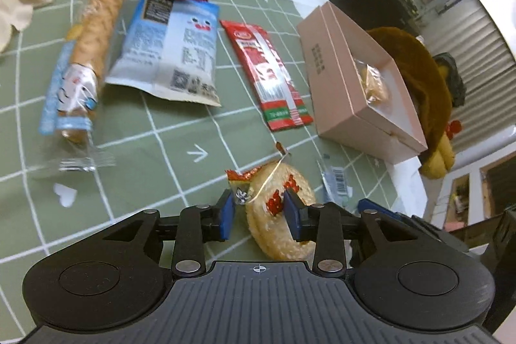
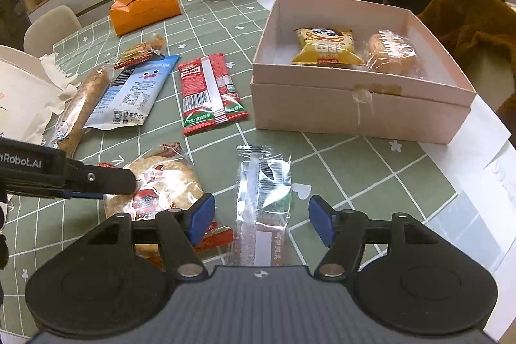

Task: Organize snacks
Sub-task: 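Grasp the round red-printed rice cracker with left tool while right tool approaches clear packet, then lift the rice cracker with left tool while right tool grasps the clear packet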

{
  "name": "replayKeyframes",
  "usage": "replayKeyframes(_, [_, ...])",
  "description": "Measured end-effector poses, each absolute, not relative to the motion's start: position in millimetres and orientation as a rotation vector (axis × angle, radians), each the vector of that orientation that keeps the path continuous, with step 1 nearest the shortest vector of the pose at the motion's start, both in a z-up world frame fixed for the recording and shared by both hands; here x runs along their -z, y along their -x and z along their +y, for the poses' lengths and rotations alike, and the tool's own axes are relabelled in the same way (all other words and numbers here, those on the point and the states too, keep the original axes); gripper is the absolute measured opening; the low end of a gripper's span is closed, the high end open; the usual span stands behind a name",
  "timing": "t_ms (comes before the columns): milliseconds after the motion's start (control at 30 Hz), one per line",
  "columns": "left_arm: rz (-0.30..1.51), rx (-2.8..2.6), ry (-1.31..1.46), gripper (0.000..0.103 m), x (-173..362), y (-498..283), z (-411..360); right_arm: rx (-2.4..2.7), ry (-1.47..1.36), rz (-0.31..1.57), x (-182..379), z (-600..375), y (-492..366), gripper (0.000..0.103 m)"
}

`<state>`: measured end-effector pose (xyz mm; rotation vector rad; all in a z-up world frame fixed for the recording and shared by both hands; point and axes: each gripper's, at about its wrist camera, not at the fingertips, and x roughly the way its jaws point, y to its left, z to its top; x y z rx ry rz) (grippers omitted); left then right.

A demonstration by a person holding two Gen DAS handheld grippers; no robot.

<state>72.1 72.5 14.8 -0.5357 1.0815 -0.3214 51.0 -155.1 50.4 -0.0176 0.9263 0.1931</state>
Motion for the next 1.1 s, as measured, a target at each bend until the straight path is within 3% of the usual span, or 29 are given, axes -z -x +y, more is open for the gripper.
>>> replayKeyframes(400, [1.068, 0.439, 0.535, 0.037, -23.3, -75.9, 46.1, -0.202, 0.009, 0.944, -48.2, -153.2, -44.7, 0.064])
replayKeyframes(500, [1.033, 0.425, 0.472, 0.026, -32.6, -76.9, 39.3, -0.214, 0.012, 0.948, -48.4, -150.8, -42.2, 0.064])
replayKeyframes(567, [1.038, 0.413, 0.449, 0.023, -33.0, -79.5, 37.8, -0.216, 0.017, 0.949, -48.1, -150.3, -41.1, 0.064])
replayKeyframes(1100, [1.026, 0.446, 0.384, 0.026, -29.7, -69.4, 38.9, -0.2, 0.07, 0.936, -45.2, -145.6, -33.9, 0.067])
